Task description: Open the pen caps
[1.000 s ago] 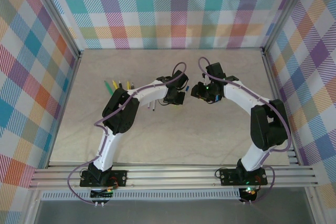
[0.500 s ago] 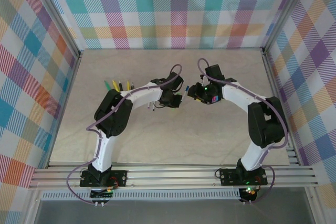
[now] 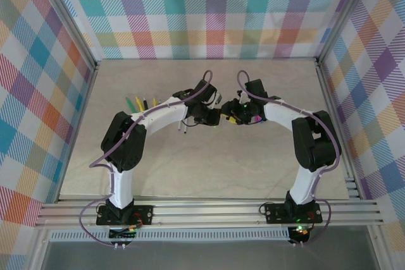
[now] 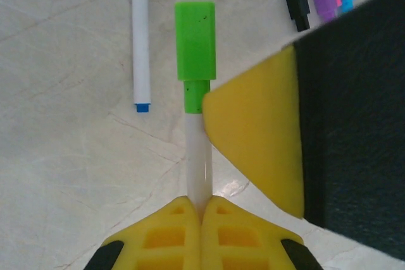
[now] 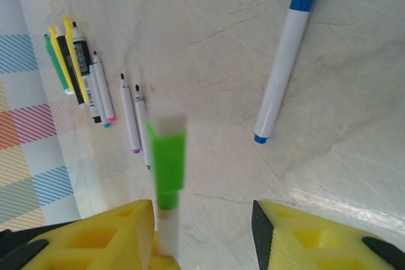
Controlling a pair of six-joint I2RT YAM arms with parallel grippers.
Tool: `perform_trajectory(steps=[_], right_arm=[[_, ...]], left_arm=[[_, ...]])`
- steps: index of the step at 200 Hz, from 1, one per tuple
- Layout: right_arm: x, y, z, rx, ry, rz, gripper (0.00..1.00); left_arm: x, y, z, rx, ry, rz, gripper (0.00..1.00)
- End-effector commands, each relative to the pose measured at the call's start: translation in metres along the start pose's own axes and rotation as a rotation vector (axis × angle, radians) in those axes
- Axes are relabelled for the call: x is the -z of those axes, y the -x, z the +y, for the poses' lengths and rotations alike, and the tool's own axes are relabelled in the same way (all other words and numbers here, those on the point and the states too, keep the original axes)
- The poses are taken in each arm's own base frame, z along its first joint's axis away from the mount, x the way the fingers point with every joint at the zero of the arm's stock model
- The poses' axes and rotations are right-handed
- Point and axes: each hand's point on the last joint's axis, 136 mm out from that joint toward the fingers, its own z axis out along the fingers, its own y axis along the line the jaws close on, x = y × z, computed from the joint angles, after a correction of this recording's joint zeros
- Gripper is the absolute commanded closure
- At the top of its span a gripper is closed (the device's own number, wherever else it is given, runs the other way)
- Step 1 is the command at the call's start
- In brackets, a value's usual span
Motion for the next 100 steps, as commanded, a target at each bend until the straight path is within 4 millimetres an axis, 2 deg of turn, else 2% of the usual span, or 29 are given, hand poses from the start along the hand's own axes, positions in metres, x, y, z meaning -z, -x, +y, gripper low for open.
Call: perform_trajectory(steps=[1, 76, 100], right_arm=[[-0.001, -0.001, 0.013, -0.001, 0.062, 0.007, 0.53], [-0.007, 0.009, 0.013, -0.004, 0.05, -0.002, 0.55], [-0.009, 0.017, 0.019, -0.001, 0.052, -0.007, 0.68]], left_arm=[[0.014, 0.001, -0.012, -0.027, -0.055, -0.01, 1.0], [0.024, -0.002, -0.022, -0.05, -0.072, -0.009, 1.0], [0.026, -0.004, -0.024, -0.056, -0.073, -0.005, 1.0]])
